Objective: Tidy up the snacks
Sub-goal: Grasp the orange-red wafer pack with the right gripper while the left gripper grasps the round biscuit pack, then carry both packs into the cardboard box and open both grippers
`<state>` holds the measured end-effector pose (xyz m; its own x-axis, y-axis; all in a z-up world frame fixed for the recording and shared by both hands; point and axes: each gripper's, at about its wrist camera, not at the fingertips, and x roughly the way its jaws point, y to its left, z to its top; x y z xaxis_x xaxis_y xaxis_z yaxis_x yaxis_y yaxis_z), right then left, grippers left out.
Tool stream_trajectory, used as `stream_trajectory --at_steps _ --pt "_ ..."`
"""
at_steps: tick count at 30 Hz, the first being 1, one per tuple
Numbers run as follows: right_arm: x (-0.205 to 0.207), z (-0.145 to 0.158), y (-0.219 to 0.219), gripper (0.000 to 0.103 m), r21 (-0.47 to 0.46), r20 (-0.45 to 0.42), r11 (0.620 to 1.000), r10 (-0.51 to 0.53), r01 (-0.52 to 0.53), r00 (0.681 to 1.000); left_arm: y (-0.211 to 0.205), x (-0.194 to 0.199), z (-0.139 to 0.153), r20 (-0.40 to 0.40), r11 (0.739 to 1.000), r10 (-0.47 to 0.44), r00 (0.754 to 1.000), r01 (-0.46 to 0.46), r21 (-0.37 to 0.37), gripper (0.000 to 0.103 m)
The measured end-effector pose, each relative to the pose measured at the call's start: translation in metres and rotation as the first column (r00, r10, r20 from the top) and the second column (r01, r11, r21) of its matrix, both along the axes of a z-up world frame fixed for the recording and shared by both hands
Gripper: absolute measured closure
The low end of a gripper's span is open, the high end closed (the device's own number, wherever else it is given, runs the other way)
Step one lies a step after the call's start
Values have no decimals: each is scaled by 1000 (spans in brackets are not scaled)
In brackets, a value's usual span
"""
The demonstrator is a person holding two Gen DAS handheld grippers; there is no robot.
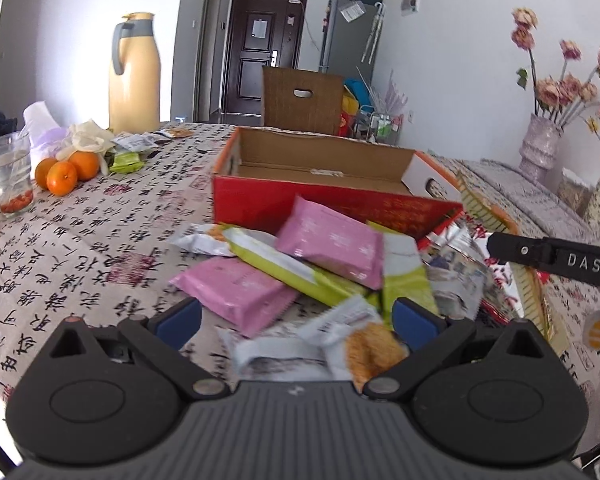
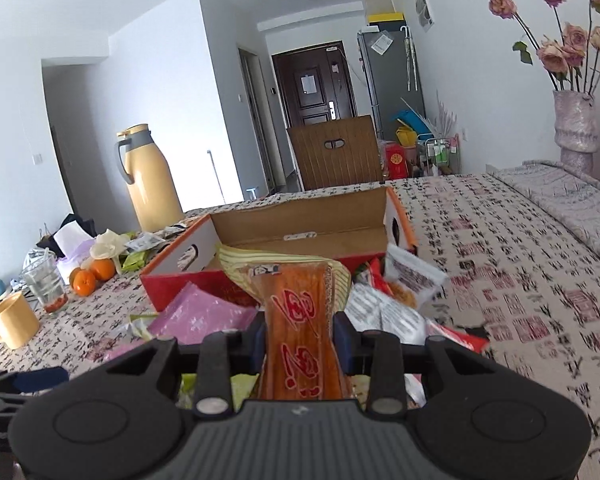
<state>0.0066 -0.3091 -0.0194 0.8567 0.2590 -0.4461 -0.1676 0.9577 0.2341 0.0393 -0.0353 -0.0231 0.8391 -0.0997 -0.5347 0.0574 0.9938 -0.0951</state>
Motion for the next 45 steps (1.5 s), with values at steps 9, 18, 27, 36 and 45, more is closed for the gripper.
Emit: stream_trajectory --at_steps 9,18,27,36,45 --pt "-23 -11 -14 70 14 29 1000 16 -17 999 -41 6 -15 -69 996 50 996 -45 77 13" --pt "-29 -17 -16 70 35 28 999 25 -26 999 -57 9 -22 -90 989 62 994 -49 141 56" --pt "-29 -18 -15 70 34 26 999 21 -22 999 -52 5 -17 -69 992 41 997 -33 122 65" --pt "-27 -11 -11 70 20 42 1000 8 -9 999 -36 0 -4 -25 996 33 999 -31 81 65" --pt "-12 9 -4 69 -16 98 1000 -1 2 995 -28 9 20 40 997 -9 999 6 72 65"
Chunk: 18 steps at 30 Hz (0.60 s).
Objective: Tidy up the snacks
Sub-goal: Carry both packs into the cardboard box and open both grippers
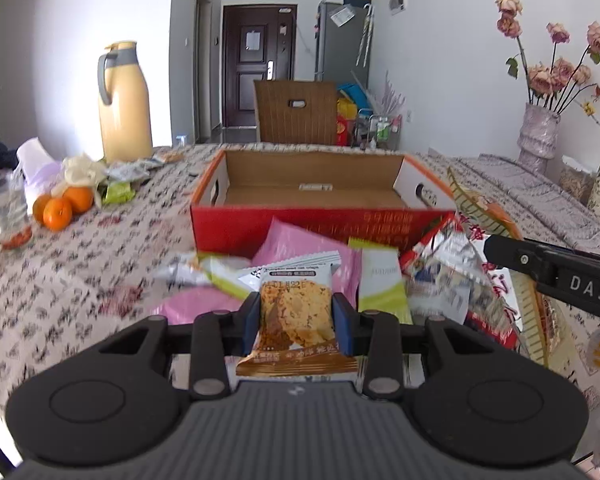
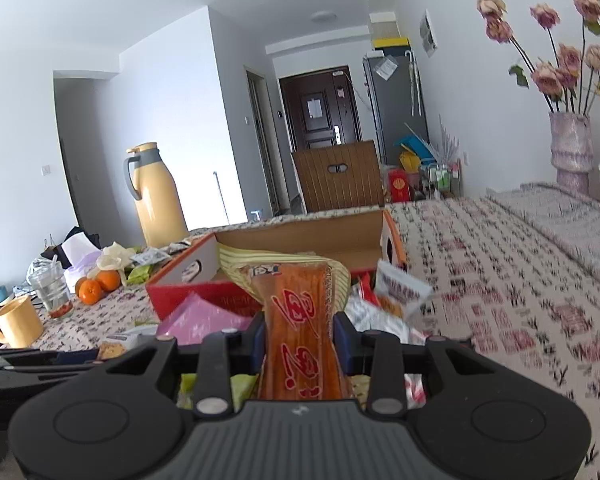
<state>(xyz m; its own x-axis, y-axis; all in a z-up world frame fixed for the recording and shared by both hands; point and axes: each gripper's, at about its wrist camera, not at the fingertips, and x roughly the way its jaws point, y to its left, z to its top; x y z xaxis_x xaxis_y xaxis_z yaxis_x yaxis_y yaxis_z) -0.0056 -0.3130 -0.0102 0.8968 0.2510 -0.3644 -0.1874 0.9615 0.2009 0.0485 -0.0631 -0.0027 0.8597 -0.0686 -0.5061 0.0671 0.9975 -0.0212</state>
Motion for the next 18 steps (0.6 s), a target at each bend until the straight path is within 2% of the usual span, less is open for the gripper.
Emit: stream_trajectory --at_steps 4,10,18 --pt "14 14 5 69 -21 30 1000 -1 2 1000 5 15 17 36 1000 -17 999 17 -11 65" --pt "45 33 16 69 -72 61 997 -1 5 998 7 46 42 108 1000 -28 994 28 9 65" --pt "103 54 26 69 -113 42 994 -4 9 999 10 103 64 147 999 -13 989 8 33 65"
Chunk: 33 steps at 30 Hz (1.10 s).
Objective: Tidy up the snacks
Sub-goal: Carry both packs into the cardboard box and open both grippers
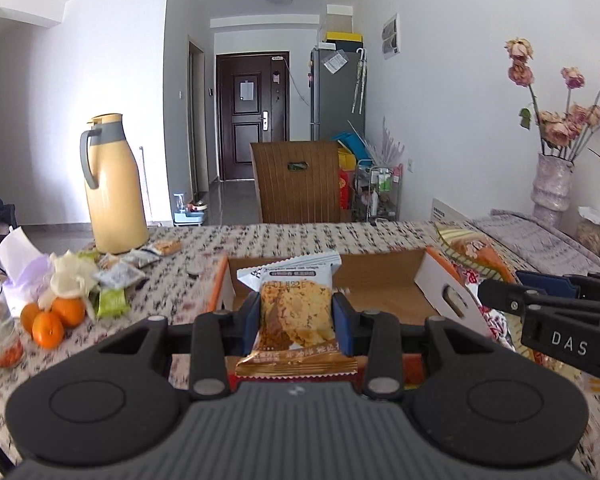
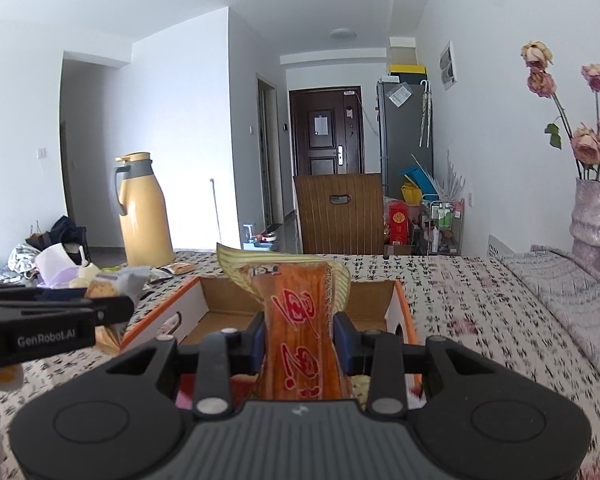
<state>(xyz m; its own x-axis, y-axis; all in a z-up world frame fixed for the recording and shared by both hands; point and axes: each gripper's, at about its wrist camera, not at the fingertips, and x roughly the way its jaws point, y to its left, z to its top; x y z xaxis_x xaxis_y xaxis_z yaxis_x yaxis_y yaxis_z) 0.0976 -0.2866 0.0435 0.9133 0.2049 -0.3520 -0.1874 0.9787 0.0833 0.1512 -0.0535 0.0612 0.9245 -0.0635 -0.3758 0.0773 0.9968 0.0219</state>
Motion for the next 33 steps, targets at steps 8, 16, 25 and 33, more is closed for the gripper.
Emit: stream_trajectory --at_steps 8,16,25,33 --pt "79 8 8 69 -22 -85 999 -32 30 996 4 65 -5 -77 1000 26 997 -26 0 65" --pt "154 -13 13 69 -41 -228 996 -83 75 970 6 118 -29 -179 998 62 982 -59 22 65" --pt "193 -56 19 65 -83 -355 991 -128 105 926 4 144 -60 -258 997 67 964 -59 40 64" --pt "175 -49 10 15 -48 -328 994 -110 99 938 11 132 -55 -195 994 105 975 -102 25 18"
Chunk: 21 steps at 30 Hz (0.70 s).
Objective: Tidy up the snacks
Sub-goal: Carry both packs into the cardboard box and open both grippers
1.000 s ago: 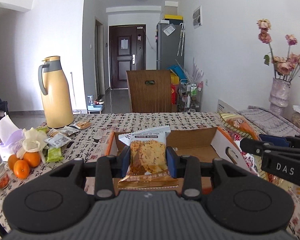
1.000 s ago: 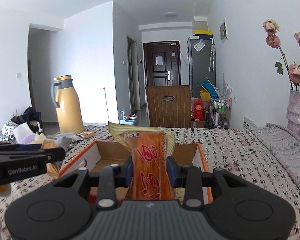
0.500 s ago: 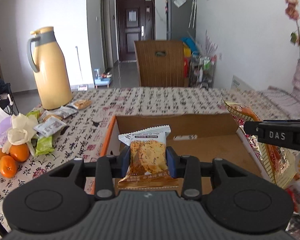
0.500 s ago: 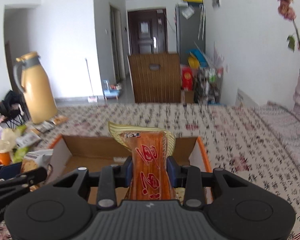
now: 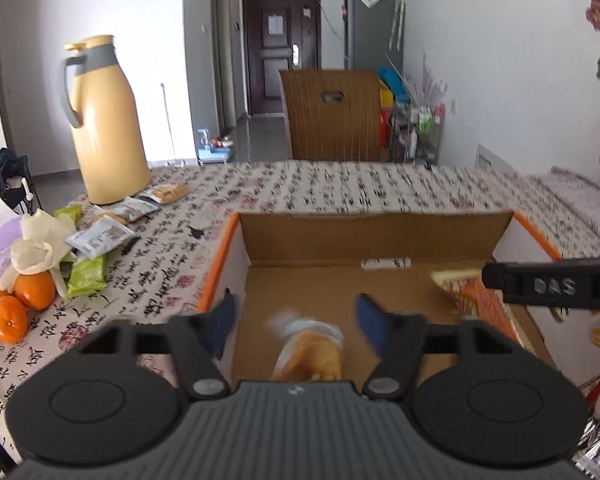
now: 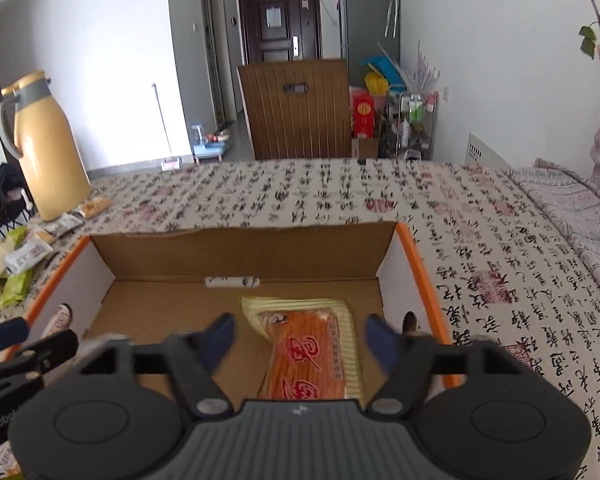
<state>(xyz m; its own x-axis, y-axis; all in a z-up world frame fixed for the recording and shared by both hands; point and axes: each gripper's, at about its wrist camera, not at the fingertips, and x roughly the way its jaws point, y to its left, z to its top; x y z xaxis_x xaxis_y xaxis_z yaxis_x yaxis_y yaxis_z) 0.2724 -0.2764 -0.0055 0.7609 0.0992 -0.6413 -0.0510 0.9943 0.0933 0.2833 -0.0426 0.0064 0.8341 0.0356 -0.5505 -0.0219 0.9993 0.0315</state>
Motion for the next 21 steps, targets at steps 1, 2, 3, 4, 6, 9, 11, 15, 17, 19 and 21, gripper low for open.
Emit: stream_trajectory --at_steps 1,2,3,4,6,9,11,15,17,19,21 --pt "-4 2 -1 12 2 10 1000 2 -2 1000 2 -2 2 15 1000 4 1000 -4 -3 7" --pt "-6 5 -3 12 6 19 1000 4 -4 1000 3 -5 5 29 1000 8 1000 -8 -4 3" --pt "-10 7 -5 11 14 26 1000 6 -6 1000 4 -8 7 42 1000 10 999 -10 -6 0" --pt "-13 9 -6 9 22 33 1000 9 -10 999 4 -11 8 48 1000 11 999 -11 -7 0" --pt "-21 14 -9 3 32 50 999 8 -10 999 6 -15 12 51 1000 16 999 -15 -15 0" --pt "-33 21 -14 1 43 75 999 11 -14 997 8 -22 16 60 1000 15 998 -14 -25 0" --pt "-43 24 -15 1 51 90 998 20 -25 996 10 -28 18 68 1000 14 998 -12 -29 0" --pt "-67 29 -17 0 58 119 997 40 -47 992 11 -47 24 91 999 6 996 -3 -35 0" --pt "-81 30 -18 0 61 130 997 44 -52 991 12 -60 27 105 999 4 994 1 -41 0" --pt "-95 31 -18 0 64 140 996 55 -64 989 12 -72 30 113 999 2 994 4 -52 0" --pt "-111 33 -18 0 57 152 996 58 -67 987 15 -84 32 128 998 -3 992 12 -68 0"
